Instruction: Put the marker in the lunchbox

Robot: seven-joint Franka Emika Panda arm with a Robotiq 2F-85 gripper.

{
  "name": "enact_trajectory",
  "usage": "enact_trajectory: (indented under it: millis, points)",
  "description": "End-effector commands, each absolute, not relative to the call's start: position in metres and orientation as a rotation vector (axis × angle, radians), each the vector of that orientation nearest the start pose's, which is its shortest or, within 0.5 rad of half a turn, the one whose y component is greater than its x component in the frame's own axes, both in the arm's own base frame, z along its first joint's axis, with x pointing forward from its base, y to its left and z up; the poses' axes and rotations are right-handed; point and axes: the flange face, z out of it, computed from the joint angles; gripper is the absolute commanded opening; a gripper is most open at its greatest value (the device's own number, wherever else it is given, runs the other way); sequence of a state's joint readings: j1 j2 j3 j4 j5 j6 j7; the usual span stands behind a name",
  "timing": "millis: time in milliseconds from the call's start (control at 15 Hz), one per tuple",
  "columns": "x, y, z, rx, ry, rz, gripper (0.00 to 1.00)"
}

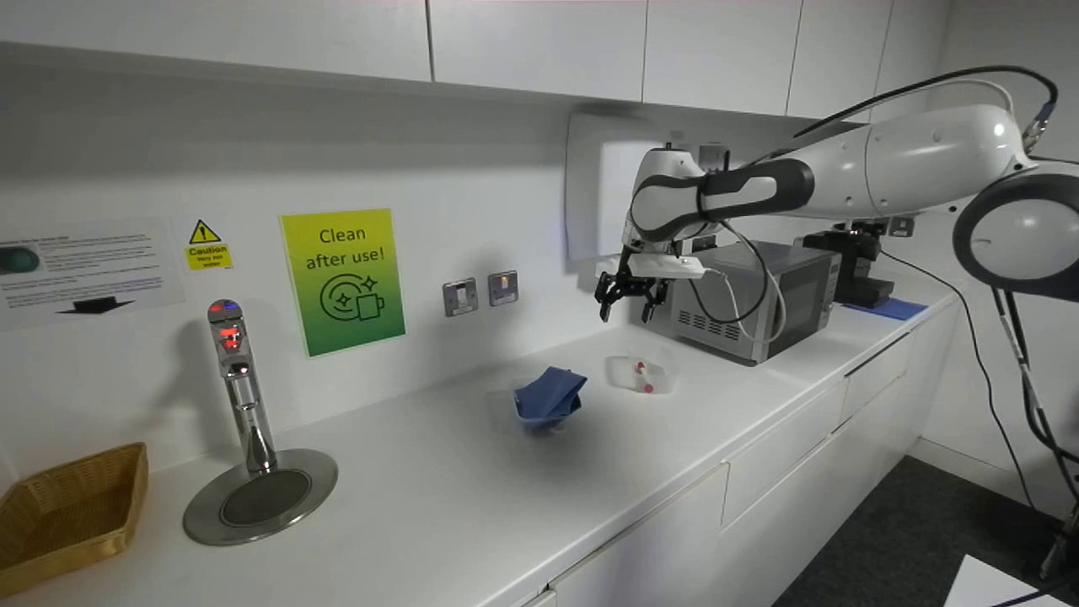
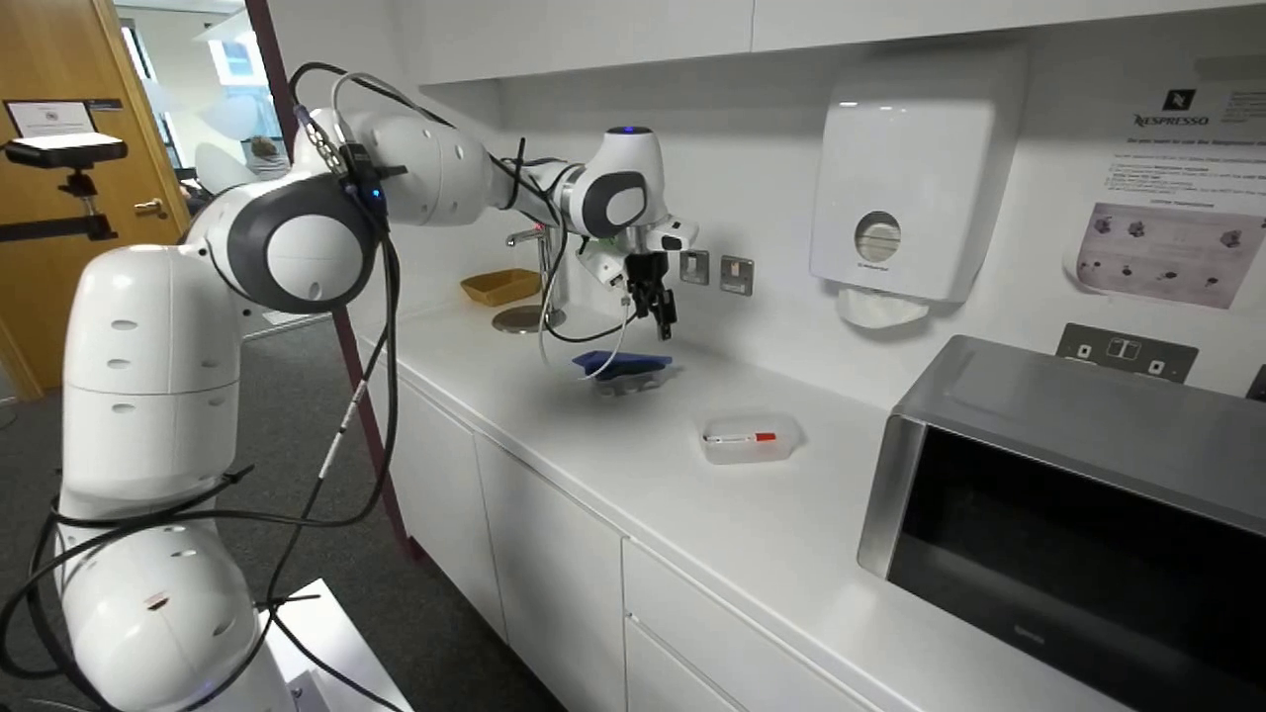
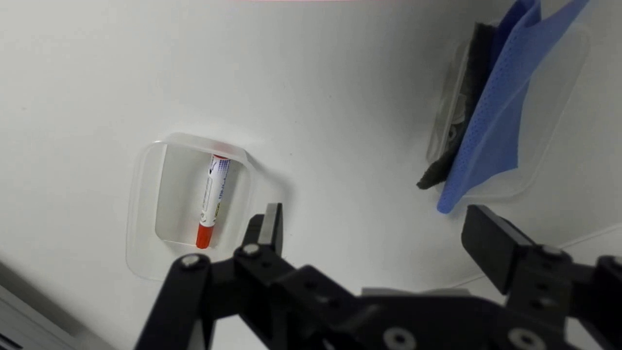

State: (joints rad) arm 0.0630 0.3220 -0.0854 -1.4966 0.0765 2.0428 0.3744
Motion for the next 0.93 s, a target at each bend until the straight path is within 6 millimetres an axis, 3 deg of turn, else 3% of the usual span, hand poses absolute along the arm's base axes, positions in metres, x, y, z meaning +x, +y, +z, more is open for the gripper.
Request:
enact_trajectory:
  millis: [0, 333, 467, 600, 667, 867]
  points:
    - [0.626, 0.005, 0.511, -2.975, 0.513, -0.299, 1.0]
    - [0.549, 0.015, 0.494, -3.005, 0.543, -0.085, 1.0]
    - [0.515, 0.013, 0.487, -3.022, 0.58, 0.024, 1.0]
    - [0.493, 0.008, 0.485, -3.033, 0.635, 0.092, 1.0]
    - [0.527, 0.014, 0.479, -3.022, 0.58, 0.078, 1.0]
    - [0.504, 0.01, 0.481, -3.02, 0.609, 0.092, 1.0]
